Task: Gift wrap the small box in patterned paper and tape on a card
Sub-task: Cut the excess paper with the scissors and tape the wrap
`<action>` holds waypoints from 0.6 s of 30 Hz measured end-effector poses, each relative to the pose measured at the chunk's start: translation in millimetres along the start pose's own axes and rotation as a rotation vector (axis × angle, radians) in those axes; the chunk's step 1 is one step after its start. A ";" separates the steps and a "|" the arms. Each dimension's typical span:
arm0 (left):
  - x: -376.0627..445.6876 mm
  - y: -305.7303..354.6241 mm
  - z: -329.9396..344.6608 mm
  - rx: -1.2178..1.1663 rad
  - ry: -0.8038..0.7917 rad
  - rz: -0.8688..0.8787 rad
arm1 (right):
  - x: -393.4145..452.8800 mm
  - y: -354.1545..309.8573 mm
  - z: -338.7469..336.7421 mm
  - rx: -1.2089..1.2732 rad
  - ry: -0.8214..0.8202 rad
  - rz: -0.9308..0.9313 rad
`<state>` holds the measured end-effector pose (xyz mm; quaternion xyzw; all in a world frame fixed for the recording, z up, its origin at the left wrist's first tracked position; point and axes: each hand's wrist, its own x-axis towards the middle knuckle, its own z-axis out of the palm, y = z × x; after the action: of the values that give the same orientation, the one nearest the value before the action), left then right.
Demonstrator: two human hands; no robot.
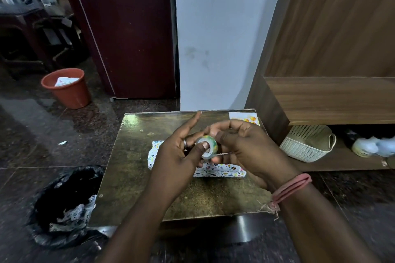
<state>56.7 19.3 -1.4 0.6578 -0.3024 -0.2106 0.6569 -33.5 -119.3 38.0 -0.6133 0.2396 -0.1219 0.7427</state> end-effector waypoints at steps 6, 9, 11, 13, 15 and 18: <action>0.2 0.4 6.2 -0.054 0.049 0.006 | -4.0 -4.7 -10.3 -0.057 -0.091 -0.050; 0.1 -1.2 8.8 -0.081 0.048 0.025 | -2.3 -8.7 -19.8 -0.053 -0.013 -0.098; 0.5 -2.2 6.8 -0.036 0.078 0.059 | 0.5 -14.5 -36.7 -0.088 0.108 -0.141; 2.0 -3.2 2.5 -0.026 0.111 0.061 | 5.3 -13.1 -59.8 -0.287 0.287 -0.190; 3.6 -3.8 -0.8 -0.069 0.113 0.029 | 9.5 -1.1 -78.8 -0.646 0.439 -0.198; 2.7 -0.4 1.2 -0.240 0.049 -0.036 | 11.5 18.6 -89.6 -0.999 0.440 -0.097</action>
<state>57.9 16.6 -1.6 0.5846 -0.2471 -0.2410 0.7342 -71.0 -197.1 5.6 -0.8619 0.3893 -0.1529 0.2868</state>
